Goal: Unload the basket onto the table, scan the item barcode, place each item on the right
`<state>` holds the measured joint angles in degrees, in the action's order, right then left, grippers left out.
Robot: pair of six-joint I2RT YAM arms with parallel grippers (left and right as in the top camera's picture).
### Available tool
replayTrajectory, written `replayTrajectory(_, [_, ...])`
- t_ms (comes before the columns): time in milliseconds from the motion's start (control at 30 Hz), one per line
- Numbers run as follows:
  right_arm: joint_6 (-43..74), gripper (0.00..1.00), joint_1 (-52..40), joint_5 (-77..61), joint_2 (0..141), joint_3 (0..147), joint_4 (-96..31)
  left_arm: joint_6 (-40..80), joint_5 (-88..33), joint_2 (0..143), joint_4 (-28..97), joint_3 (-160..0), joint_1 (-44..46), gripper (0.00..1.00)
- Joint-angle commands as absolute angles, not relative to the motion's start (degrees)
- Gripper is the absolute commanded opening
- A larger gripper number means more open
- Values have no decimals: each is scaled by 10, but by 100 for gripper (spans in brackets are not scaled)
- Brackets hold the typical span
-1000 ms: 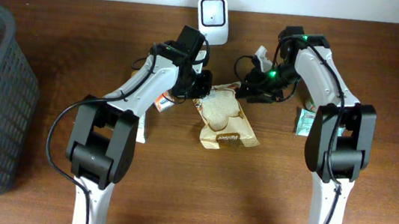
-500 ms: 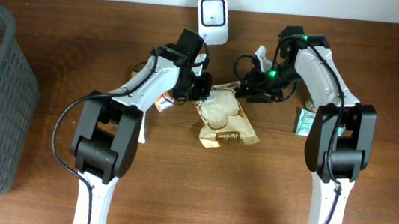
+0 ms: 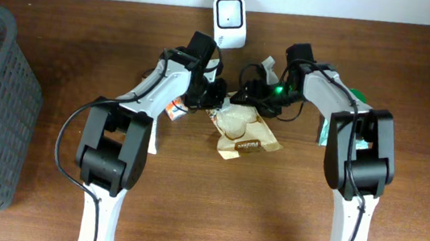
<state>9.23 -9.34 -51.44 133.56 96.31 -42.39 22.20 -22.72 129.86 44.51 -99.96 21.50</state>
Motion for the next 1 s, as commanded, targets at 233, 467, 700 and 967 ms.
replayTrajectory(233, [115, 32, -142, -539, 1354, 930, -380, 231, -252, 1331, 450, -995, 209, 0])
replayTrajectory(467, [109, 6, -141, -565, 1354, 931, -385, 162, -255, 1298, 464, -1031, 204, 0])
replayTrajectory(700, [56, 4, -102, -692, 1342, 931, -400, 162, -197, 1154, 498, -1072, 116, 0])
replayTrajectory(967, [-58, 4, -33, -875, 1239, 931, -532, 162, -145, 1097, 536, -1070, -15, 36])
